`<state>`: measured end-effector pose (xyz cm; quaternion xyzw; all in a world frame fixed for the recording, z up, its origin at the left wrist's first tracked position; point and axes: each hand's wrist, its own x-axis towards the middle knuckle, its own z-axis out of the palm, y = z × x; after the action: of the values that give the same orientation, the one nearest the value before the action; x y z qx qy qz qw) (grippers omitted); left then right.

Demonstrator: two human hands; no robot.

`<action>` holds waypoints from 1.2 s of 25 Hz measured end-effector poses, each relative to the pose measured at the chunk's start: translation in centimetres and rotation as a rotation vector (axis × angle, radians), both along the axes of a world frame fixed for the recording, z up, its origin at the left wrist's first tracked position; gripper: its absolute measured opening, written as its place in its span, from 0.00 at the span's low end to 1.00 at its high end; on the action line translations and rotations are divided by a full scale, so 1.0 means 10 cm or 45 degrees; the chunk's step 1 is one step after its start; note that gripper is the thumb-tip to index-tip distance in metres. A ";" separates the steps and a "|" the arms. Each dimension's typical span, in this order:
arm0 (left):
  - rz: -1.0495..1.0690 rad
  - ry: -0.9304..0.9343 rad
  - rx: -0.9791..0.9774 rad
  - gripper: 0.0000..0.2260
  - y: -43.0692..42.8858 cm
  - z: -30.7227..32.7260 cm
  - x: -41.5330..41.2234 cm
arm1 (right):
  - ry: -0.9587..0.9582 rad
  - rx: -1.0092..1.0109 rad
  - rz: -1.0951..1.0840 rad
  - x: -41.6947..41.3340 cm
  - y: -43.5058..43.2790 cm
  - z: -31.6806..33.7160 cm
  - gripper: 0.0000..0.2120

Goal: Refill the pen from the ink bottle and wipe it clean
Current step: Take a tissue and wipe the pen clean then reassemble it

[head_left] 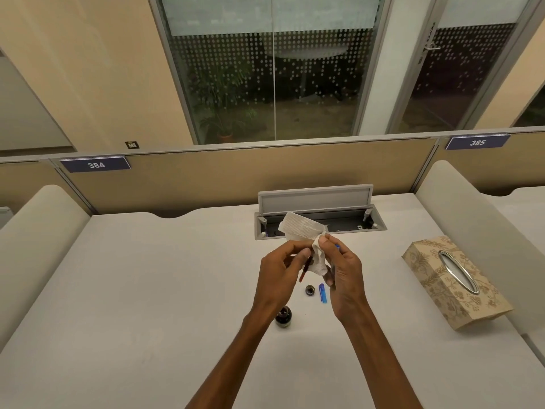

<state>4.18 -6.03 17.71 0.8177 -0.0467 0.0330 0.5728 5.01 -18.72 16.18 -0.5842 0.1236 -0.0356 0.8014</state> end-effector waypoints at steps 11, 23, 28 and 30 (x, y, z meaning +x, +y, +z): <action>-0.062 0.110 -0.052 0.14 0.04 0.00 0.12 | -0.016 0.037 -0.046 0.01 -0.02 -0.05 0.04; -0.128 0.252 -0.052 0.16 0.08 0.06 0.11 | 0.010 -0.002 0.060 0.00 -0.04 0.04 0.10; -0.333 0.312 -0.106 0.15 0.14 0.08 0.12 | -0.043 0.018 0.154 -0.01 -0.11 0.04 0.10; -0.269 0.304 -0.151 0.15 0.13 0.06 0.12 | -0.017 0.023 0.137 -0.03 -0.09 0.06 0.16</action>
<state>5.34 -4.68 18.33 0.7710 -0.0619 -0.1222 0.6219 4.75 -19.60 16.76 -0.5825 0.0868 0.0048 0.8082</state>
